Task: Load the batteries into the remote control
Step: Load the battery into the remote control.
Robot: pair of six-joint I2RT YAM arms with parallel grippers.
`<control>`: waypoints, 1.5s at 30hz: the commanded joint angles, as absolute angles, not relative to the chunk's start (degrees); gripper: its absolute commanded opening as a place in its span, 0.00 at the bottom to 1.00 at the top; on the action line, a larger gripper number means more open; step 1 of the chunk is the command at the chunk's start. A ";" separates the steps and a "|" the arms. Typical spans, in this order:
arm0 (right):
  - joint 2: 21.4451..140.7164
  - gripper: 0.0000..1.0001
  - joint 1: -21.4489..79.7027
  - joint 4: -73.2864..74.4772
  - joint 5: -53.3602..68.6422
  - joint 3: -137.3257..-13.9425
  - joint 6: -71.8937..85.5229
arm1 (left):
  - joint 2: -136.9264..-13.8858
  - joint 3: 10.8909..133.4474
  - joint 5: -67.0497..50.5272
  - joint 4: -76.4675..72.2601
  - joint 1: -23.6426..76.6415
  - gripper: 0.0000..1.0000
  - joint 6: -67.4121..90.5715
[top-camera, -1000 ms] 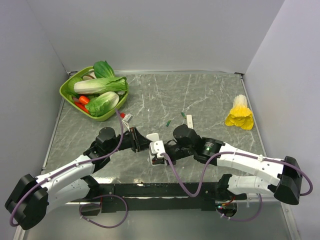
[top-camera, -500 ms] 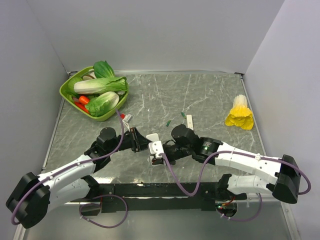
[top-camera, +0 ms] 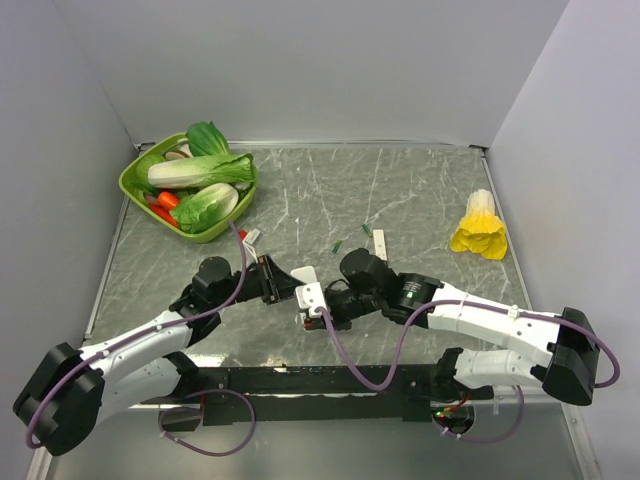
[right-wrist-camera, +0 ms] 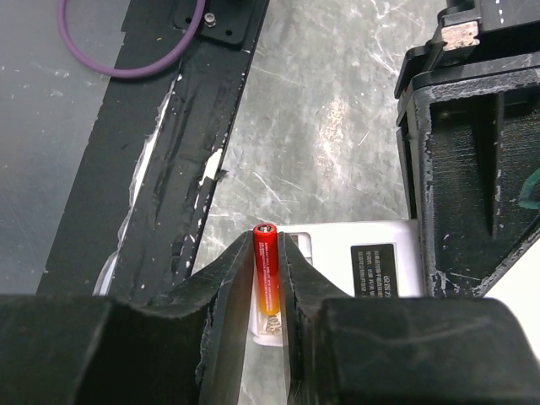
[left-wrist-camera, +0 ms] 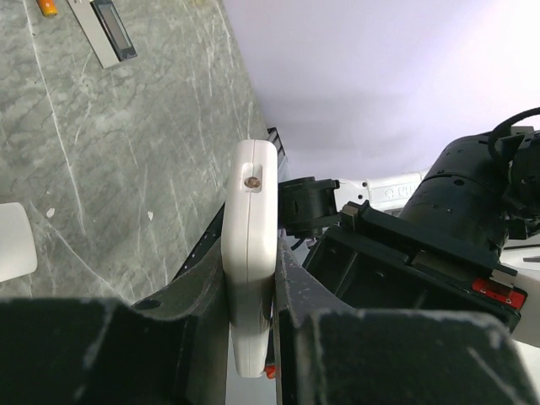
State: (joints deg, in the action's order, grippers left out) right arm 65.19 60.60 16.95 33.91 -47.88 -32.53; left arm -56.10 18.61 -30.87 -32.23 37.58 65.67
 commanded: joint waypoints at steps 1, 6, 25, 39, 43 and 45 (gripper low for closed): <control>66.09 0.28 60.64 19.42 33.84 -49.66 -33.75 | -55.90 19.16 -32.17 -38.84 37.44 0.02 68.73; 66.01 0.32 60.56 19.25 33.05 -49.66 -34.01 | -56.87 18.46 -32.52 -40.52 37.35 0.02 69.78; 64.07 0.46 60.47 18.90 31.73 -49.57 -33.66 | -57.83 16.53 -32.17 -42.27 36.83 0.02 71.45; 59.77 0.72 60.29 17.49 31.12 -49.66 -31.82 | -57.75 11.70 -29.01 -47.20 35.07 0.02 76.90; 57.31 0.81 60.47 13.03 26.31 -49.39 -26.66 | -56.69 9.76 -26.64 -48.43 34.37 0.02 79.19; 56.52 0.91 60.38 11.78 22.35 -49.92 -22.61 | -55.73 8.45 -24.97 -48.43 33.75 0.02 80.24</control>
